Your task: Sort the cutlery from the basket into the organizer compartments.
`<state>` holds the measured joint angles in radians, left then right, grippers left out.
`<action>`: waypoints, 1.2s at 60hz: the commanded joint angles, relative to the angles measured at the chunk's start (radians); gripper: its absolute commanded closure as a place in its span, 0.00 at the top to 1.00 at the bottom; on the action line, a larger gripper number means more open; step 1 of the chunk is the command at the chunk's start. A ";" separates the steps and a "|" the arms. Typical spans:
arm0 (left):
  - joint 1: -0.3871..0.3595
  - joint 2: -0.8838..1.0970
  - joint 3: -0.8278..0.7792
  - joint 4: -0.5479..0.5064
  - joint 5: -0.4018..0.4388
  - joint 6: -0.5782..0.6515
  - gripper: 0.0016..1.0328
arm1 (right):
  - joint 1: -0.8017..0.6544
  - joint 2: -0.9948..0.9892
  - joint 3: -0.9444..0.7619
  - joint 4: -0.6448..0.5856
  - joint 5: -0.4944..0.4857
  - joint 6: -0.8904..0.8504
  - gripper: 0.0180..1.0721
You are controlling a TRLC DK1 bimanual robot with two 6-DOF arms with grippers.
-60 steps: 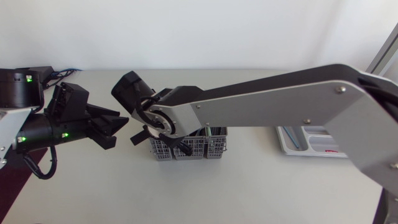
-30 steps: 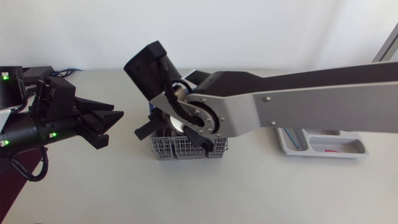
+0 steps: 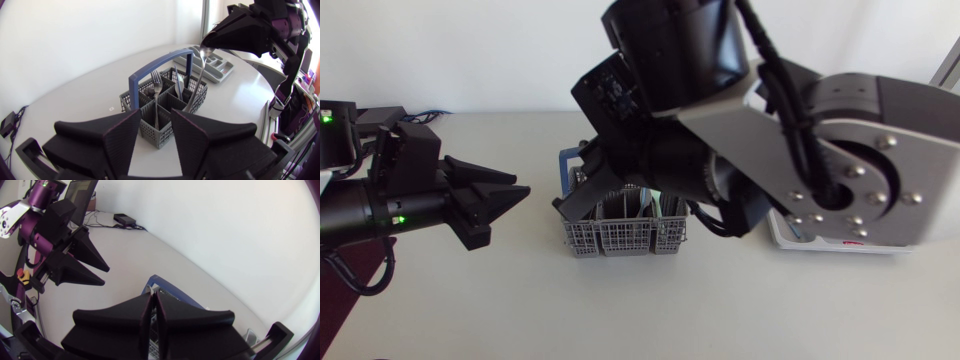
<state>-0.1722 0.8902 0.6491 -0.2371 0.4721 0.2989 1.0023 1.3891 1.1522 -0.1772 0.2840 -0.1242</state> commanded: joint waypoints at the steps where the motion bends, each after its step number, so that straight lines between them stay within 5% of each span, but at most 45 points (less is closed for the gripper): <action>1: -0.012 0.010 0.040 -0.011 0.014 0.009 0.41 | -0.004 -0.059 -0.046 0.005 -0.020 -0.048 0.06; 25: -0.036 0.010 0.043 -0.025 0.010 0.005 0.41 | -0.157 -0.279 -0.063 -0.278 -0.218 -0.187 0.06; 72: -0.124 0.004 0.057 -0.041 -0.043 -0.006 0.41 | -0.886 -0.295 -0.117 -0.594 -0.626 -0.808 0.06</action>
<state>-0.2802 0.8909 0.6720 -0.2726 0.4362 0.2981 0.1623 1.0523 1.0340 -0.7414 -0.3260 -0.8242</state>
